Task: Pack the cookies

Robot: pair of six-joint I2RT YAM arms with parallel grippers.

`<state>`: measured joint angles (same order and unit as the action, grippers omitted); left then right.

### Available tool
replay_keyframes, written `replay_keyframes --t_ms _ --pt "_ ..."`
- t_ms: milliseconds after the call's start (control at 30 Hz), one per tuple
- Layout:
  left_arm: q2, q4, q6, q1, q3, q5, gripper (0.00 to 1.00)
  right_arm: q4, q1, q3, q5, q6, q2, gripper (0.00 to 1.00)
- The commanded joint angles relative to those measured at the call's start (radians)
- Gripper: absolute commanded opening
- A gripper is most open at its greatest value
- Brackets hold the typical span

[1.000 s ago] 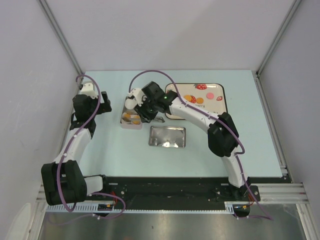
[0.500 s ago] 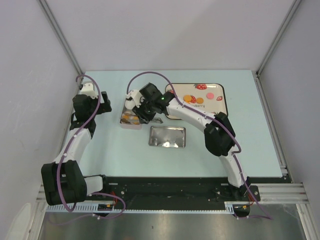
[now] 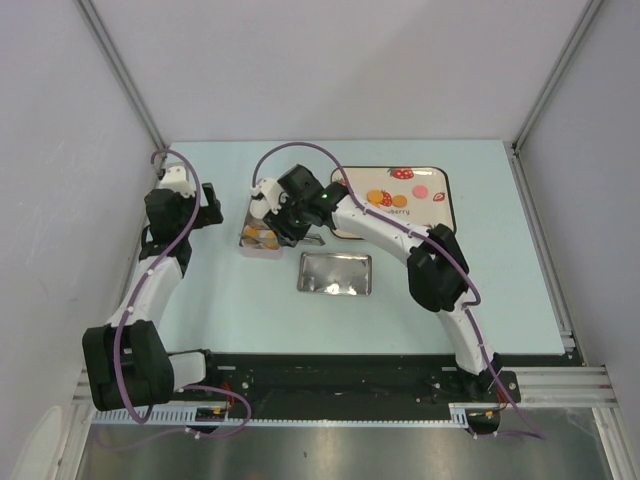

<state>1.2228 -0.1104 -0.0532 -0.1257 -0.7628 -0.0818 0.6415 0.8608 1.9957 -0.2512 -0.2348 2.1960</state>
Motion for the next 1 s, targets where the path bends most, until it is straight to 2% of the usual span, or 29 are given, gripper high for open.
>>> replay_keyframes --t_ms 0,400,967 --pt "-0.023 -0.041 -0.007 -0.011 0.002 -0.013 1.0 -0.003 0.004 0.063 0.007 -0.005 0.005 0.46" --pt "-0.028 -0.038 -0.005 -0.011 -0.001 -0.015 1.0 0.003 0.004 0.068 0.01 -0.003 0.002 0.56" --pt "-0.031 -0.037 -0.011 -0.012 0.0 -0.026 1.0 -0.014 -0.014 0.069 0.02 0.034 -0.145 0.55"
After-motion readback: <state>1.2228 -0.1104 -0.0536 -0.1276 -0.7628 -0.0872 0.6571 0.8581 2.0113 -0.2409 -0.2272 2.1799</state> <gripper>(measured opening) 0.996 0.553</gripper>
